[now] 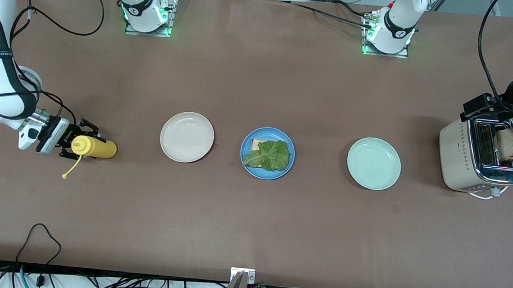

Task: Make sandwich in blue plate with both arms
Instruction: 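Lift the mustard and carry it over the blue plate with the right gripper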

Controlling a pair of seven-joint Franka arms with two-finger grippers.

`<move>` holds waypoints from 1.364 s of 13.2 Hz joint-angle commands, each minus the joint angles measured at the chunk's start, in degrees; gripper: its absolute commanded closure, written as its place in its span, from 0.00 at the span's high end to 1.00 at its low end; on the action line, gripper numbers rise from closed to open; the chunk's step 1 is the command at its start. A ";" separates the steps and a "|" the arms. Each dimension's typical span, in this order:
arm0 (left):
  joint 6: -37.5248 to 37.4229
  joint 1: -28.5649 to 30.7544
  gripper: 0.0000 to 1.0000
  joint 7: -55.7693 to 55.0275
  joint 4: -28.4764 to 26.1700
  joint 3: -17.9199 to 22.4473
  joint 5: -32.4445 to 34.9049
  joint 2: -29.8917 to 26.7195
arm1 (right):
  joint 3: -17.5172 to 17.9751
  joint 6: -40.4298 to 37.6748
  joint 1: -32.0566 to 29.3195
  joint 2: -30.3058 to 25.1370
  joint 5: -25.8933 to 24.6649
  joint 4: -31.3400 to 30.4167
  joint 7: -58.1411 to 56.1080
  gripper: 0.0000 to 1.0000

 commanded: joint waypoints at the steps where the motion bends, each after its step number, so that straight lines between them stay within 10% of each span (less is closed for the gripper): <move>1: -0.15 0.20 1.00 1.22 -0.83 0.01 -0.47 -1.71 | 0.35 0.22 2.44 -5.26 -3.67 -0.17 8.18 0.00; 10: -0.06 0.11 1.00 1.31 -1.01 -0.34 -0.47 -1.62 | 0.43 0.22 19.03 -17.49 -32.49 0.35 47.36 0.00; 18: -0.23 0.11 1.00 1.31 -1.01 -0.26 -0.38 -1.62 | 0.70 -1.01 38.90 -14.86 -57.38 5.53 77.02 0.00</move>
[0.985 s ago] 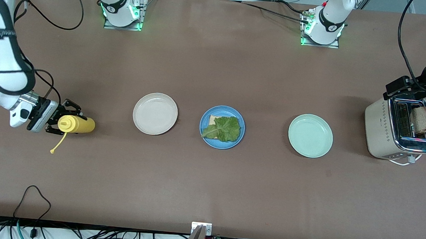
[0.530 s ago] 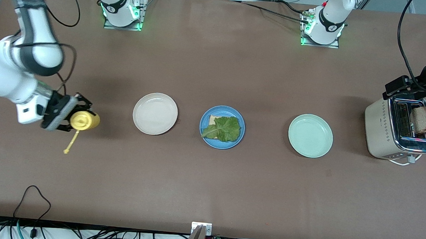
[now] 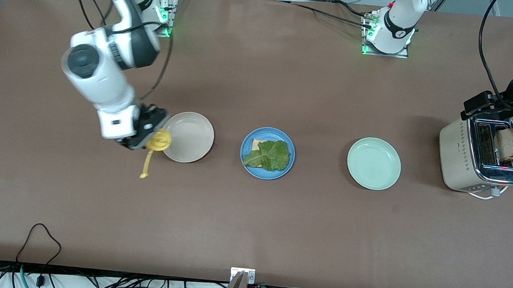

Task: Make sandwich in blue plate with both arms
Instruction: 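Lift the mustard and carry it over the blue plate with the right gripper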

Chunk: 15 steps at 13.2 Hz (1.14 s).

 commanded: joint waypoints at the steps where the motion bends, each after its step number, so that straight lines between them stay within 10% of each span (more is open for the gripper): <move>1: -0.19 0.12 1.00 1.18 -0.99 -0.06 -0.38 -1.11 | -0.57 -2.09 5.82 2.58 -6.61 3.51 6.08 0.00; 6: -0.19 0.12 1.00 1.18 -0.99 -0.06 -0.29 -1.02 | -1.44 -11.92 18.56 12.67 -17.53 14.39 21.48 0.00; 15: -0.37 0.12 1.00 1.18 -0.99 -0.06 -0.29 -0.67 | -9.01 -13.00 29.57 21.22 -19.83 20.13 27.38 0.00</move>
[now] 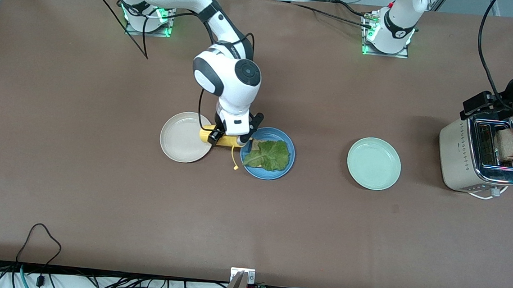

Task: Make sandwich in blue plate with both arms
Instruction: 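Set the mustard back down at its start spot with the right gripper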

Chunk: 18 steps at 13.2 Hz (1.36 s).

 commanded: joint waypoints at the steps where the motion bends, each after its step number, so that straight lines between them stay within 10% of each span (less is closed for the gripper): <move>1: -0.27 0.12 1.00 1.17 -0.64 -0.04 -0.29 -0.68 | -0.82 -1.85 0.96 -0.23 -1.24 1.75 0.78 0.00; 6: -0.27 0.12 1.00 1.17 -0.64 -0.04 -0.29 -0.59 | 0.49 -2.12 -4.30 -5.66 -0.45 -0.17 -0.62 0.00; 9: -0.01 0.21 1.00 1.26 0.06 -0.04 0.14 0.11 | 7.59 -1.24 -16.57 -13.91 2.79 -5.87 -3.42 0.00; 18: 10.89 16.46 1.00 25.95 3.31 0.84 1.81 15.92 | 10.60 -1.94 -46.99 -23.70 35.91 -11.87 -52.78 0.00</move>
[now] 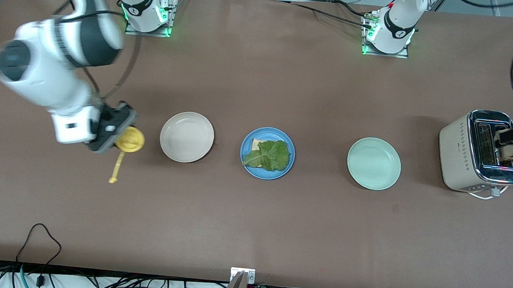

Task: Make sandwich in blue plate with both arms
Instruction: 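Set the mustard back down at its start spot with the right gripper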

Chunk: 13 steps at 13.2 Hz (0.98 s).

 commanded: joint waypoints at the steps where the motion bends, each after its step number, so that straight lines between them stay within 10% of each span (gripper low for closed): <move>1: 0.36 2.63 1.00 5.71 2.56 -0.45 0.54 4.41 | 1.74 -0.09 -8.34 -1.66 8.17 -3.14 -13.54 0.00; 9: 2.83 7.30 1.00 14.34 2.29 -0.45 0.63 10.13 | 1.74 -0.27 -23.83 5.18 29.62 -9.30 -51.33 0.00; 13: 0.63 9.06 0.70 15.40 1.76 -0.45 0.54 10.75 | 1.74 -2.02 -28.75 11.95 34.65 -9.30 -61.74 0.00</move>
